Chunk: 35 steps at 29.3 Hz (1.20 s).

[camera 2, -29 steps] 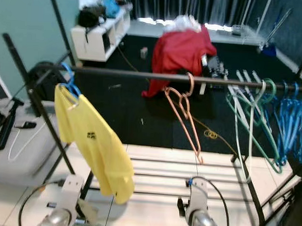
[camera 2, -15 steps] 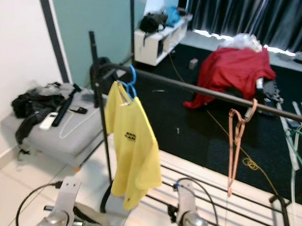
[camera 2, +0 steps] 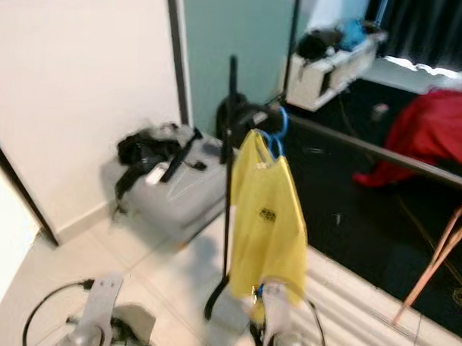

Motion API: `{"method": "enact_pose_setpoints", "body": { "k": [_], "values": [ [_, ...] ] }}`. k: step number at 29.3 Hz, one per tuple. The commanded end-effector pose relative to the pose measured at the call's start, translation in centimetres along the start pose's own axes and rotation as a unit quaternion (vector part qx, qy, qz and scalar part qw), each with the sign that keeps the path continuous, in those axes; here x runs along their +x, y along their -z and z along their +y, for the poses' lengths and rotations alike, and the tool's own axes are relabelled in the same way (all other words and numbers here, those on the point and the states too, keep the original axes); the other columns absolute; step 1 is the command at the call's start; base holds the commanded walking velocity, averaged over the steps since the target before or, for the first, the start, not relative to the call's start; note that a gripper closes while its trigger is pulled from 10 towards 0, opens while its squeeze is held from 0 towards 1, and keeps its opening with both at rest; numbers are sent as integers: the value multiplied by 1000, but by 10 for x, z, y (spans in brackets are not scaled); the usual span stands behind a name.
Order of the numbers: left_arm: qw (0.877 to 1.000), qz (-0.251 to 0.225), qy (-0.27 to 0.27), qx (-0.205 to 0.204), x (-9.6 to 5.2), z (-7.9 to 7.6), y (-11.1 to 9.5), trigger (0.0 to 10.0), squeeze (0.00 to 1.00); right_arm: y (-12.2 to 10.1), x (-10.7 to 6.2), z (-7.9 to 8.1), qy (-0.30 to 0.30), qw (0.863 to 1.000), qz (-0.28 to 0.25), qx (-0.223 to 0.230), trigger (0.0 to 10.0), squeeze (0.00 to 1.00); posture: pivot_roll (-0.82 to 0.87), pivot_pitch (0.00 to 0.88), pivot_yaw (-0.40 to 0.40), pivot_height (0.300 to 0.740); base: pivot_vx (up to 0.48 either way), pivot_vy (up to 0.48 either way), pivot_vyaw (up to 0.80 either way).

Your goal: Hang hanger

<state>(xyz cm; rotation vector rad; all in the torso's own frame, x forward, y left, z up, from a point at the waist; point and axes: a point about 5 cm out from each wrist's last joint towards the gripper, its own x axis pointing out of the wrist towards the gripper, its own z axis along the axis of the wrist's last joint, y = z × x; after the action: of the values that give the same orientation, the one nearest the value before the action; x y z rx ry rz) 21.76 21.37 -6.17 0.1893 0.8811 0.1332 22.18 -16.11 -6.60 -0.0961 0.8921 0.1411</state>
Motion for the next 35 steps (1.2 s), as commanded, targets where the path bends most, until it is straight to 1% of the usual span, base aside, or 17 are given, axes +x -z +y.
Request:
{"method": "enact_pose_setpoints", "body": {
  "k": [1, 3, 7, 13, 19, 25, 35],
  "values": [
    [1000, 2, -1, 5, 0, 2, 2, 10000, 0, 0, 0, 2, -4, 1000, -4, 6, 10000, 0, 22, 0, -74, 740, 0, 0, 800],
    [1000, 4, 0, 8, 0, 4, 4, 10000, 0, 2, -1, -3, 0, 1000, -4, 10, 10000, 0, 21, 0, -75, 740, 0, 0, 800],
    [1000, 3, -2, 11, 0, 5, 4, 10000, 0, 1, -1, -5, 1, 1000, -8, 10, 10000, 0, 22, 0, -80, 740, 0, 0, 800],
    [1000, -7, -7, 10, -1, 4, 2, 10000, 0, -6, -1, -9, 3, 1000, -19, 10, 10000, 0, 23, 0, -83, 740, 0, 0, 800],
    [1000, -10, -14, 9, -1, 7, 2, 10000, 0, -11, 0, -6, 2, 1000, -27, 11, 10000, 0, 23, 0, -81, 740, 0, 0, 800],
    [1000, -11, -15, 6, 0, 7, 1, 10000, 0, -12, 0, -4, 1, 1000, -29, 11, 10000, 0, 23, 0, -80, 740, 0, 0, 800],
    [1000, -16, -20, 14, 0, 10, 0, 10000, 0, -14, 1, -4, 4, 999, -31, 10, 10000, 0, 24, 0, -75, 740, 0, 0, 800]
  ]
}}
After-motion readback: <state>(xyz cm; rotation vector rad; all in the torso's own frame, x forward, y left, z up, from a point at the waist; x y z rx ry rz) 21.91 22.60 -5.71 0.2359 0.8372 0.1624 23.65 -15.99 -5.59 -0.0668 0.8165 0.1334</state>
